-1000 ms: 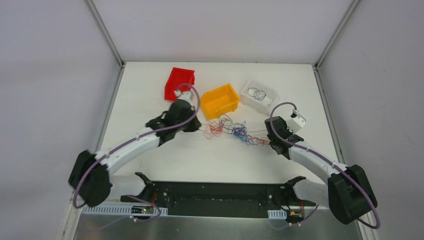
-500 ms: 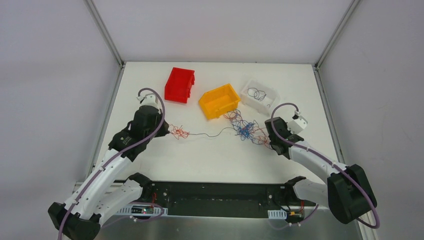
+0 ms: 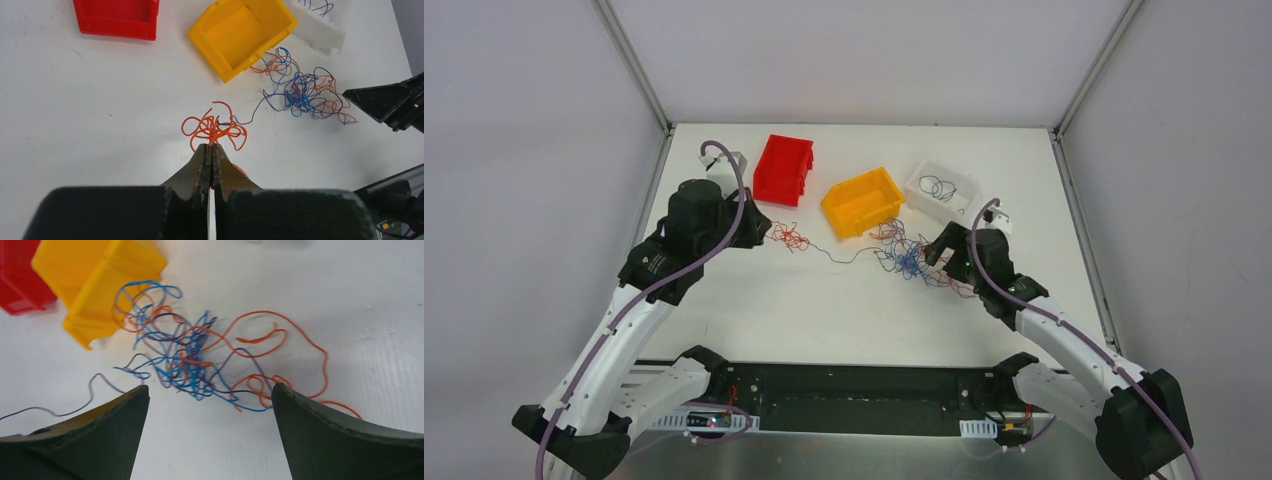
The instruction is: Untangle the cables
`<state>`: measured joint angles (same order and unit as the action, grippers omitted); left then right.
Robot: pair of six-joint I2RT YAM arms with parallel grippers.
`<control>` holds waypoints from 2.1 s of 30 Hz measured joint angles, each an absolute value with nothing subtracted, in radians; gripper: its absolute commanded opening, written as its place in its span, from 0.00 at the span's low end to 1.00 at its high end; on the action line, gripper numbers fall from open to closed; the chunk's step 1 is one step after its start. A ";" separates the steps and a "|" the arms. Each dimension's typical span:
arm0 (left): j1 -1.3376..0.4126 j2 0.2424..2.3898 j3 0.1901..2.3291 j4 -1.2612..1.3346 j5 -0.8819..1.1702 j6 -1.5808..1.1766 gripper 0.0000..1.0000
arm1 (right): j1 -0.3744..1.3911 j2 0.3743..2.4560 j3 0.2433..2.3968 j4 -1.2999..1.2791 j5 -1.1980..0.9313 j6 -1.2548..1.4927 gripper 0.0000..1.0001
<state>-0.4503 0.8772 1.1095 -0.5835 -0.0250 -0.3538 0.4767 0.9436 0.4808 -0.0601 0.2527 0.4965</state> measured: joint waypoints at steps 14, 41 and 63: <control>-0.450 0.838 1.097 -0.588 0.080 -0.321 0.00 | 0.841 1.169 0.794 -0.112 0.206 0.916 0.97; -0.450 0.762 1.015 -0.647 0.062 -0.294 0.00 | 1.006 1.610 0.804 0.369 0.294 1.613 0.00; -0.450 0.936 1.048 -0.641 -0.149 -0.286 0.00 | 0.779 1.030 0.490 0.100 0.601 0.763 0.00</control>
